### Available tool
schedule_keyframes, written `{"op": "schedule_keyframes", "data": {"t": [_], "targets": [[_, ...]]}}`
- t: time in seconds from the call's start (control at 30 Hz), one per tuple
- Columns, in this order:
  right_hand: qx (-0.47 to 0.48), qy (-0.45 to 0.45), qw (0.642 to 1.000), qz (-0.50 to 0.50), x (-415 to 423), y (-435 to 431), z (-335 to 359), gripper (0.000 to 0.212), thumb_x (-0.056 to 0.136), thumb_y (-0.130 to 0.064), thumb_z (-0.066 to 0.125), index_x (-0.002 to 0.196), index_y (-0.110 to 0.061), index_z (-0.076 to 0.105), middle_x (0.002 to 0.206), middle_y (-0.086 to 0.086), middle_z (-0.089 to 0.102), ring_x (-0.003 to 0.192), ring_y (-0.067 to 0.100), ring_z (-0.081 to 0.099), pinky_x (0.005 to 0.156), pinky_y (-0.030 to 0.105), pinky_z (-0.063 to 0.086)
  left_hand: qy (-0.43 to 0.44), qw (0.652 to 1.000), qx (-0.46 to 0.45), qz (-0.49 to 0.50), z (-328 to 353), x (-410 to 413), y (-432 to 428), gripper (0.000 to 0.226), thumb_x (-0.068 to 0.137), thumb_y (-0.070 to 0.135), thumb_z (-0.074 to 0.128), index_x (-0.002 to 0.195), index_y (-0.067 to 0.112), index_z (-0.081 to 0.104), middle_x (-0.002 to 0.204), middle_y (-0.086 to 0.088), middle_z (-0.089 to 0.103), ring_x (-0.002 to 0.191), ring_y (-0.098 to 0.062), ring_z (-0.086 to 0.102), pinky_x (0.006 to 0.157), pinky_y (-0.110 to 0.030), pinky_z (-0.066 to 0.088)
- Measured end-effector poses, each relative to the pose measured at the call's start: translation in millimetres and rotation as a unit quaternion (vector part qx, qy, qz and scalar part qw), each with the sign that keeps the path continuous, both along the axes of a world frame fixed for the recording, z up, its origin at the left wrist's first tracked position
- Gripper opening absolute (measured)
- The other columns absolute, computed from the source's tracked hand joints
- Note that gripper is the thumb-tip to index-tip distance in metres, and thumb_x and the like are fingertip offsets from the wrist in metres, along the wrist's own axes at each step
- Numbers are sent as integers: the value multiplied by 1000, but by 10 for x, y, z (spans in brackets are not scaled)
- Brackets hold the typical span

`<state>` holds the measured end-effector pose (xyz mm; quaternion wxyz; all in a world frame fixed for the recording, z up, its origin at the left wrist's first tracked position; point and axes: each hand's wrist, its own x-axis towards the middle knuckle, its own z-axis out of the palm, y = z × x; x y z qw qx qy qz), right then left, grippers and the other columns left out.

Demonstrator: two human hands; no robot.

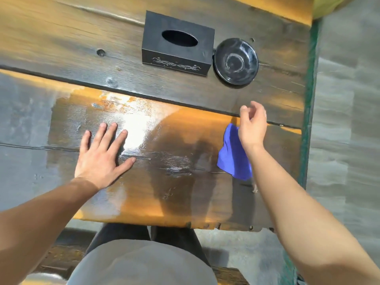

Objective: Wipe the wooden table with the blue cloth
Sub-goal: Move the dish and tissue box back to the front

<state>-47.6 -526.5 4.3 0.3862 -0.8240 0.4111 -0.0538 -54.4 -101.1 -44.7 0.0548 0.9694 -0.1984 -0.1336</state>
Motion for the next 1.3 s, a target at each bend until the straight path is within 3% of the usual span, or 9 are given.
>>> {"op": "schedule_keyframes", "data": {"t": [0.07, 0.2, 0.37, 0.47, 0.6, 0.8, 0.97, 1.13, 1.3], "targets": [[92, -10, 994, -61, 384, -125, 9, 34, 94, -36, 59, 119, -13, 64, 92, -6, 65, 94, 21, 70, 93, 42, 56, -7, 1000, -6, 4, -12, -10, -1, 87, 90, 77, 36, 161, 27, 32, 173, -6, 22, 161, -23, 8, 127, -58, 4], [249, -6, 959, -138, 925, -234, 10, 16, 98, -22, 62, 88, -11, 57, 83, 7, 64, 72, 19, 69, 59, 27, 57, -15, 1000, -7, 3, -21, -14, -1, 88, 89, 77, 37, 162, 28, 32, 173, -4, 20, 161, -27, 12, 127, -59, 7], [320, -40, 918, -230, 1209, -217, -9, 11, 98, -4, 56, 108, -9, 51, 103, 15, 74, 81, 21, 79, 68, 32, 62, -28, 1000, -6, 3, -51, -20, 10, 88, 89, 77, 37, 162, 28, 32, 173, -3, 21, 161, -27, 13, 127, -59, 9], [309, -52, 913, -262, 1271, -216, -27, 19, 96, 3, 52, 113, -6, 52, 105, 17, 75, 64, 19, 77, 73, 36, 64, -33, 999, -11, 6, -63, -24, -1, 89, 88, 77, 38, 161, 26, 34, 172, -5, 23, 161, -25, 13, 127, -60, 11], [303, -74, 909, -276, 1193, -202, 21, 11, 93, 7, 53, 92, -3, 55, 97, 19, 73, 54, 21, 72, 69, 34, 64, -30, 1000, -6, 4, -62, -14, -14, 90, 88, 78, 36, 162, 27, 33, 172, -4, 22, 161, -28, 14, 126, -61, 12], [303, -91, 906, -281, 701, 7, 91, 16, 93, 7, 54, 84, -5, 58, 67, 10, 68, 58, 23, 69, 64, 30, 58, -17, 1000, -6, 4, -31, -5, -12, 89, 89, 77, 36, 161, 26, 33, 172, -4, 21, 161, -24, 9, 126, -60, 7], [297, -99, 921, -234, 144, 372, 60, 24, 90, 8, 54, 75, -10, 54, 58, 6, 60, 56, 24, 58, 59, 30, 52, -6, 1000, -2, 1, -27, -3, -17, 88, 89, 76, 38, 161, 27, 33, 173, -4, 22, 161, -24, 8, 126, -58, 3], [302, -73, 931, -193, -217, 850, 22, 25, 92, 7, 57, 76, -11, 60, 63, 4, 58, 54, 12, 56, 58, 24, 53, 6, 1000, 12, -5, -24, 3, 6, 87, 91, 78, 36, 163, 29, 27, 174, -2, 16, 162, -26, 6, 127, -57, 1], [294, -37, 939, -175, -355, 1183, -36, 17, 91, 3, 56, 81, -10, 58, 64, 2, 53, 58, 11, 53, 66, 29, 52, 7, 1000, 8, -10, -25, 15, 15, 87, 92, 78, 32, 164, 28, 25, 174, -3, 16, 162, -24, 2, 126, -56, -3]]}}
